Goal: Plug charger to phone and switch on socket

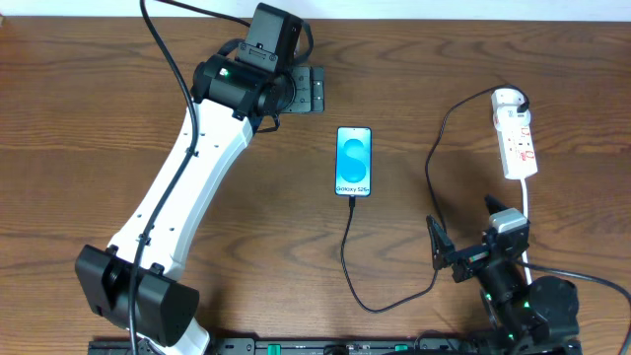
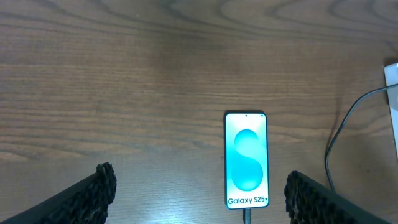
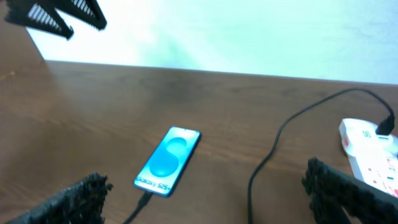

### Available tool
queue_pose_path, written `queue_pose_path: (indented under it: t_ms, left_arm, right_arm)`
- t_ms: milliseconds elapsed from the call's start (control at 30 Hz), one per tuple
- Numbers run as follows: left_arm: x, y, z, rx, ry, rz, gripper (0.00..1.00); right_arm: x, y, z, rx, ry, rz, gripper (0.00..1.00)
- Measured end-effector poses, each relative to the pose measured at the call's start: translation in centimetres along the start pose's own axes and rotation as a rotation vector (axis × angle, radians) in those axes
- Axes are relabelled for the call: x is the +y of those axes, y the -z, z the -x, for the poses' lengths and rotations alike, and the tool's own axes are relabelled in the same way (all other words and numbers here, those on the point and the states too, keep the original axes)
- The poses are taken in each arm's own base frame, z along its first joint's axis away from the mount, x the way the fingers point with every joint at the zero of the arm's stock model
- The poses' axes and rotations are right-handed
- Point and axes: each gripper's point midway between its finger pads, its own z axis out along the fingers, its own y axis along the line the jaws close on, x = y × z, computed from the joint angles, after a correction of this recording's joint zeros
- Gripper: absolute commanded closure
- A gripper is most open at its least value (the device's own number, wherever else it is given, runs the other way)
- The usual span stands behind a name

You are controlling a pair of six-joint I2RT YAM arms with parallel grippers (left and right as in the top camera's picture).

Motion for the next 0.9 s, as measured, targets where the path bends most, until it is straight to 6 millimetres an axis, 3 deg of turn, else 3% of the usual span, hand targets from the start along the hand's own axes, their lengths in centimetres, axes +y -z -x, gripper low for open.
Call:
queue_pose_path:
  t_ms: [467, 733, 900]
  left_arm:
    - [0.0, 0.0, 0.0, 0.0, 0.0, 0.0, 0.11]
    - [0.0, 0.0, 0.0, 0.0, 0.0, 0.0, 0.11]
    - [0.0, 0.0, 0.0, 0.0, 0.0, 0.0, 0.11]
  right_arm:
    - [-0.8, -2.1, -2.6, -0.179, 0.078, -0.008, 0.01]
    - [-1.8, -2.1, -3.2, -0.178, 0.093, -0.048, 0.01]
    - [-2.6, -2.2, -4.7, -0.116, 0.077, -0.082, 0.01]
